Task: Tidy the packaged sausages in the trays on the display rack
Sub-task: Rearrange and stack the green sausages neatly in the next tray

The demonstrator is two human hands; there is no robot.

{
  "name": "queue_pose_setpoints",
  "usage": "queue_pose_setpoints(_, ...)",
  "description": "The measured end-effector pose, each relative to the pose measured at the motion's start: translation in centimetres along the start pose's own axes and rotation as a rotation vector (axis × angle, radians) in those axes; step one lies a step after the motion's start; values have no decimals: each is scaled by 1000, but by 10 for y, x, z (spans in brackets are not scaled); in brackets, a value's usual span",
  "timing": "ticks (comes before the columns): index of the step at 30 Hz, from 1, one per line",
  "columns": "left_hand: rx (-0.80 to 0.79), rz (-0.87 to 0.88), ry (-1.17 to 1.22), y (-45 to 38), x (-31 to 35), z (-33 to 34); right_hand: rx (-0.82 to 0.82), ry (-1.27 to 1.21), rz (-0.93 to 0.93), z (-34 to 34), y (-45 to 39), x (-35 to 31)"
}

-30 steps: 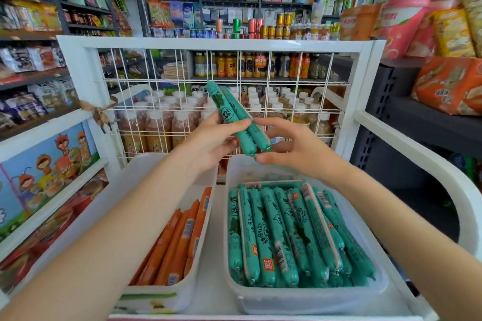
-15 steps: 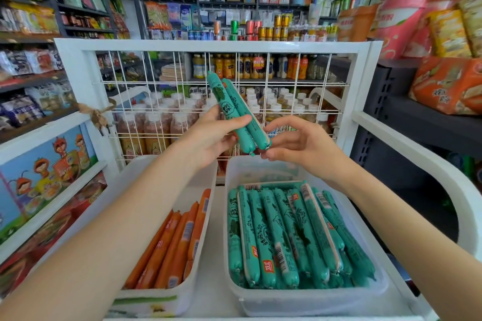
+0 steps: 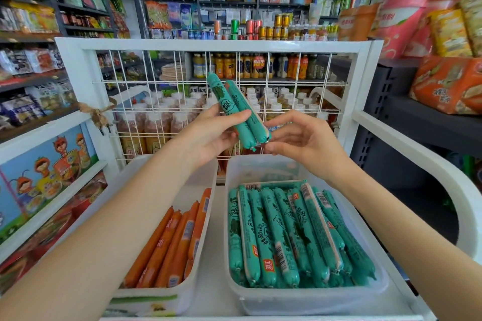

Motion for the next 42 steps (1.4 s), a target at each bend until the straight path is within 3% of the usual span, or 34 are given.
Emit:
queue_pose_setpoints(6,70,2,11,0,-3,-1,54,525,-164,3,2,-16)
queue_pose_setpoints(10,91,35,31,2,-2,2,179,680,-249,6,7,-22)
queue_pose_setpoints(21,64,60,-51,8,0,5,216,588,-341,1,12,-20)
queue_pose_setpoints(25,63,40,-21,7,-5,5,94,451,-220,3,11,-7)
queue_pose_setpoints(30,52,34,-42,5,-10,7,91,187,-106,-3,16,1)
queue_pose_setpoints(42,50,11,-61,1,-16,10,54,102,-89,-8,12,8)
Point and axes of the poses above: each hand's wrist, its own y-axis away from the middle knuckle, its own z-axis out of the palm, x = y × z, the point moved 8 cm from there along -y, towards the middle knuckle, and after that the axes turned 13 degrees about y, right-handed, at the moved point
